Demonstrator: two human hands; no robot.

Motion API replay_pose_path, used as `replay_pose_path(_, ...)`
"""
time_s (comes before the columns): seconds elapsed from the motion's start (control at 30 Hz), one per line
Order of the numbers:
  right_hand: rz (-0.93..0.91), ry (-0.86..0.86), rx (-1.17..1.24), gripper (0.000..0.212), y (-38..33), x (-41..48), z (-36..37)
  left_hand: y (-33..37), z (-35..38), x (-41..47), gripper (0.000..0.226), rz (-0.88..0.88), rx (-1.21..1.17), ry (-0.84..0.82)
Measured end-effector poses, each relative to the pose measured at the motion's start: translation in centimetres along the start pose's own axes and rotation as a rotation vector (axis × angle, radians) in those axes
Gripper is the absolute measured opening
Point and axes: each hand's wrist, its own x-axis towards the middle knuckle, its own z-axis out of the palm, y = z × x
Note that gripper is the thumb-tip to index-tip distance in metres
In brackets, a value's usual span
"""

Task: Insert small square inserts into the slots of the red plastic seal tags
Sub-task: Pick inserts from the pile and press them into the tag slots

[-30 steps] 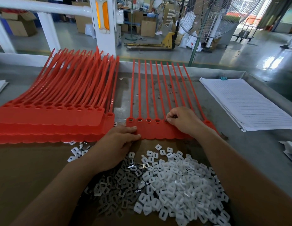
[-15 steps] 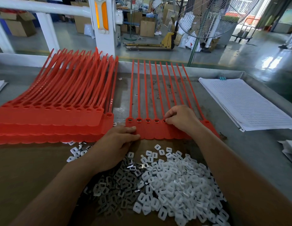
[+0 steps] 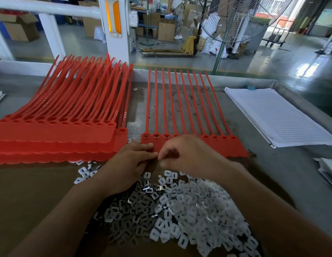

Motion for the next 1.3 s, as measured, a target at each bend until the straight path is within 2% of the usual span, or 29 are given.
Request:
replay_pose_path(0.1,-0.098,-0.123,-0.064,0.022,-1.6,-0.8,1.1,-0.2,0.1,0.0,0.035,0.01,-0.008,-0.013)
replay_pose_path(0.27,-0.125,-0.227,-0.186,0.037,-2.5,-1.1,2.6,-0.5,0.3,0.1,0.035,0.003,-0.009,-0.005)
replay_pose_path(0.6,-0.077,-0.175,-0.054,0.01,-2.2,-1.3,2.6,-0.6,0.4,0.0,0.035,0.02,-0.009,0.012)
replay_pose_path(1.3,0.005,-0.129,0.146,0.014,-2.5,-1.7,2.0,-0.1,0.2,-0.1,0.033,-0.006,-0.044,-0.002)
